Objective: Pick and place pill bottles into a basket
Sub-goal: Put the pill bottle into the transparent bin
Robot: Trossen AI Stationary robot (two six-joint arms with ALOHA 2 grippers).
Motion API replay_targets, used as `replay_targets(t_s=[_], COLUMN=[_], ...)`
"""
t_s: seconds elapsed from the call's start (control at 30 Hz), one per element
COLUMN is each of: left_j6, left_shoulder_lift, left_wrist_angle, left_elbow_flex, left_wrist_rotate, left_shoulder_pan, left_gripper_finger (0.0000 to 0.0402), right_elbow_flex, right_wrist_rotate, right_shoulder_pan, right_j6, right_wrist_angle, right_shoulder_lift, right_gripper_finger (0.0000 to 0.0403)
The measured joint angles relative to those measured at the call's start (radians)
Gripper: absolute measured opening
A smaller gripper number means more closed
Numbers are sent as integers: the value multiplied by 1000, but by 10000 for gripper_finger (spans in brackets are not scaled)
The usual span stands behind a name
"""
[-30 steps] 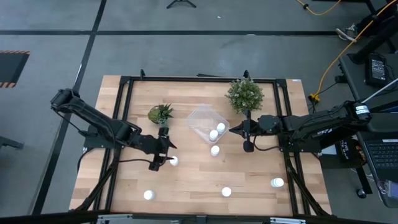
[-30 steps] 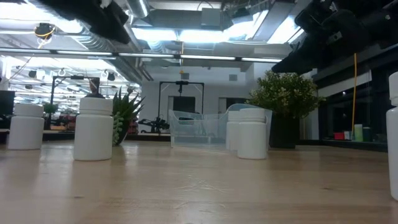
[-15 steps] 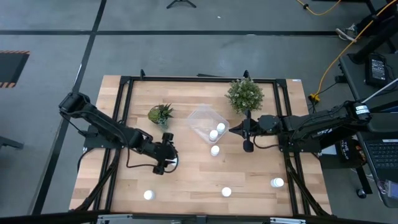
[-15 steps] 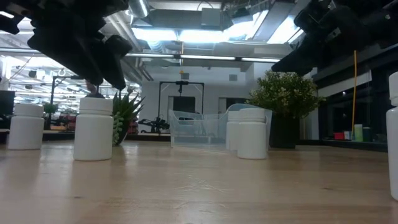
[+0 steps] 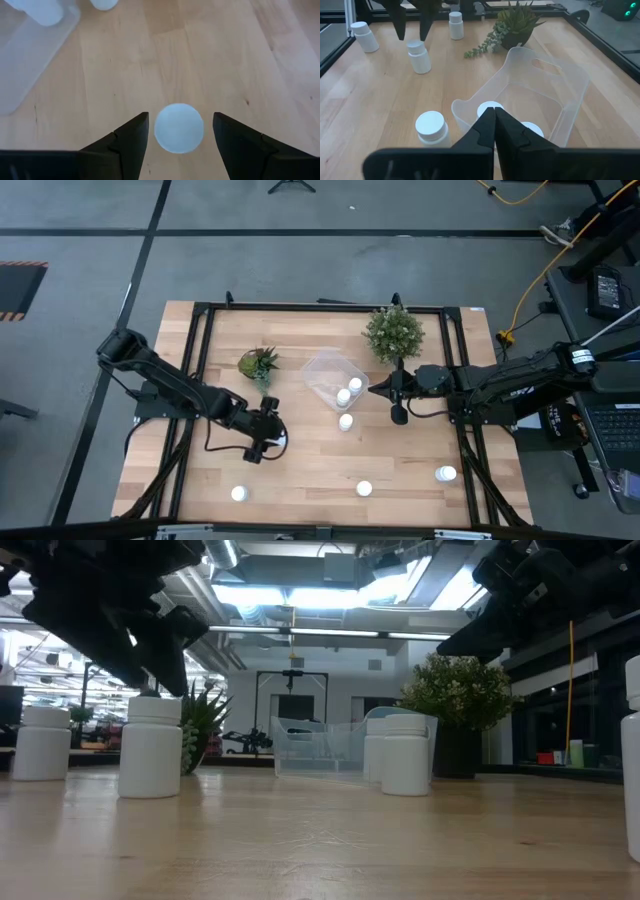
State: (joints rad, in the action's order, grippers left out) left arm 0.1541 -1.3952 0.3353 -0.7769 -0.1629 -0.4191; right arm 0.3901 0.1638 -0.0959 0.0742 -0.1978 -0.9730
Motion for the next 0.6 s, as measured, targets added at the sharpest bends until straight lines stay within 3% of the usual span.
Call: replay_targets(t_s=[0.6], left_j6=[-98], left_shoulder_lift=[-62], left_wrist_angle=[7], left_elbow_flex=[2], left_wrist_rotate=[1], left_shoulder_pan=[0], left_gripper_finger=[214], right_elbow_flex=[0], right_wrist_rotate=[3], right_shoulder_pan=[0], right_j6=[4], right_wrist_angle=[0], right_shoulder_lift=[0], right_gripper_finger=[9])
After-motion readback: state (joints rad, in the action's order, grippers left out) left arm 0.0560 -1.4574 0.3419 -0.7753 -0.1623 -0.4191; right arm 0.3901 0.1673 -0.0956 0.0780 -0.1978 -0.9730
